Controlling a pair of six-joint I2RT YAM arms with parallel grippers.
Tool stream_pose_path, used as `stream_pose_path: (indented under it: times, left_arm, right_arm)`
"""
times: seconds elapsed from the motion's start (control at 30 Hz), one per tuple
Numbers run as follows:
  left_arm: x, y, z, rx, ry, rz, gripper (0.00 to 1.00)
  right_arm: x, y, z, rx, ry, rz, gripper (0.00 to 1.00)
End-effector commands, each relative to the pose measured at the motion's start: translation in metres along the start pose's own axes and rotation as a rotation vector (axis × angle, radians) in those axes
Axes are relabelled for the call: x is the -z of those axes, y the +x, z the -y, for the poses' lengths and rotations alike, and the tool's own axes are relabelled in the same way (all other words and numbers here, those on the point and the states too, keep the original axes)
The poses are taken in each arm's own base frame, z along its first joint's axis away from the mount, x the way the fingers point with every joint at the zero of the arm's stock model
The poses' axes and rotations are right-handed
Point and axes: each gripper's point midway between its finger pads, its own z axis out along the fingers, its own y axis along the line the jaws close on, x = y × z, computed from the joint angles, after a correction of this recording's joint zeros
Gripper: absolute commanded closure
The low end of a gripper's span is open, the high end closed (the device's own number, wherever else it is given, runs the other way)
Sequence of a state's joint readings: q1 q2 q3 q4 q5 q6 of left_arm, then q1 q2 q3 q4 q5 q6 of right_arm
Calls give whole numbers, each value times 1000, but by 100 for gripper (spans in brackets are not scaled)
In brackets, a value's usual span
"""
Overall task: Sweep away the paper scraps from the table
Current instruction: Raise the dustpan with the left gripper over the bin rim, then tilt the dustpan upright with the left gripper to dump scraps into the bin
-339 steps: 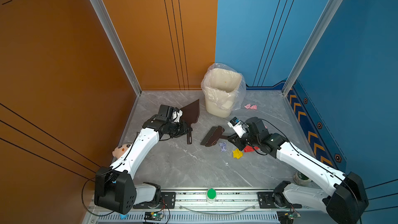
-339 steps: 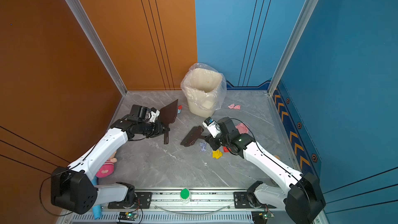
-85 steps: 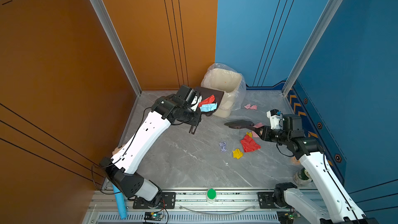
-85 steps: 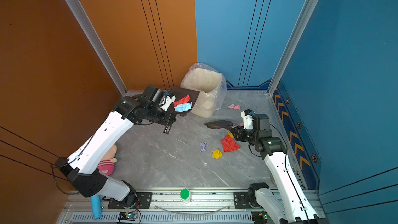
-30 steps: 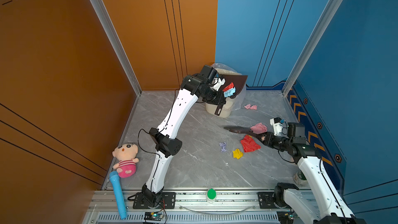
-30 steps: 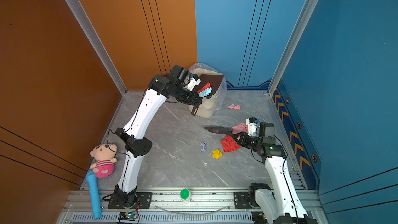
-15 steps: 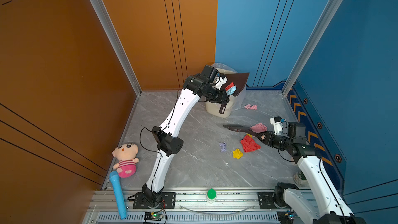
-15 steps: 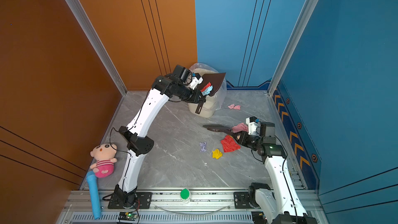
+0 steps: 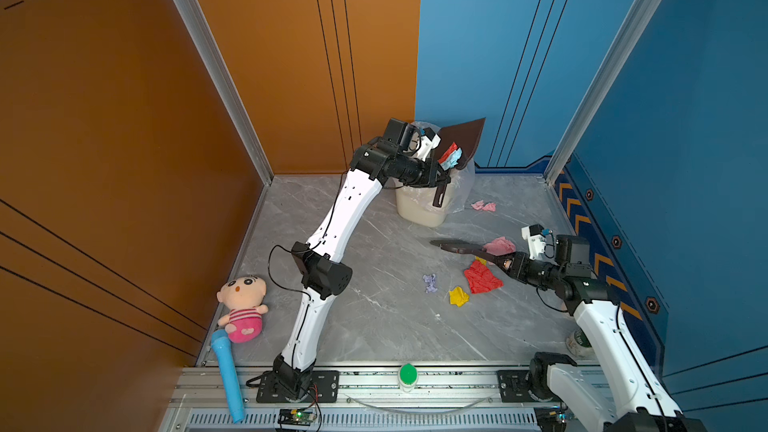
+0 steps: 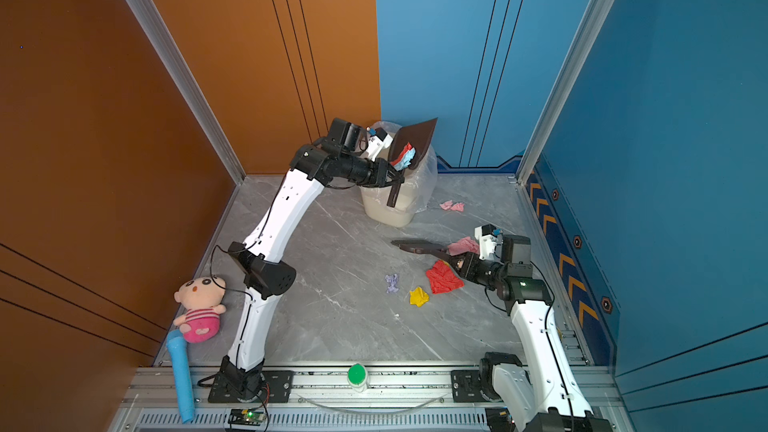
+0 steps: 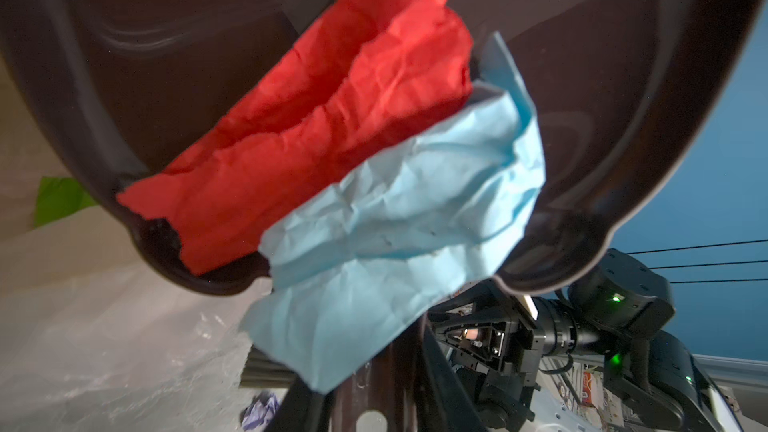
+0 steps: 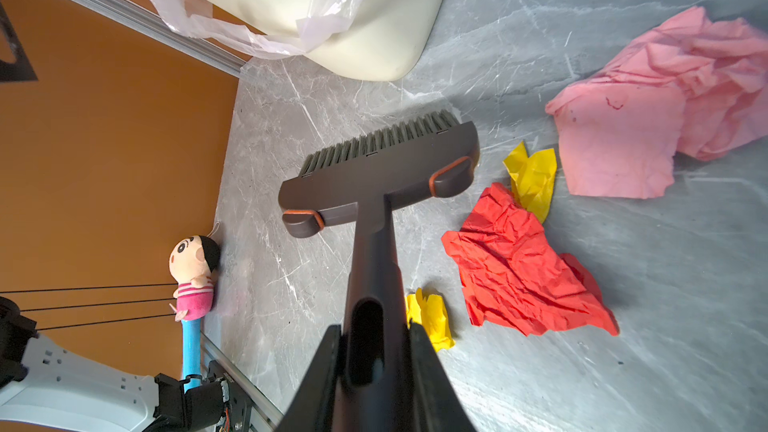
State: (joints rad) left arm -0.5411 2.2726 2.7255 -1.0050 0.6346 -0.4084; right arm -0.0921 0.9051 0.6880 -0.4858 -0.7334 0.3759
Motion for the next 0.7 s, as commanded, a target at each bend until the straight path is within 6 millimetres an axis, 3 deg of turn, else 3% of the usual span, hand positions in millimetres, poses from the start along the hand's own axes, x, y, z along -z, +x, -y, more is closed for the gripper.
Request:
stream_pose_path:
  times: [0.0,0.3,0.67]
  left_arm:
    - [-4,-20,16,1,151,44,100]
    - [-11,-46,27,74,341,92,100]
    - [-7,-59,33,116,431,115,100]
  right_arm:
    - [3,-6,-3,5,-13,27,100]
    - [8,-5,0,2,15,49,100]
    - [9,-11,4,15,49,73,100]
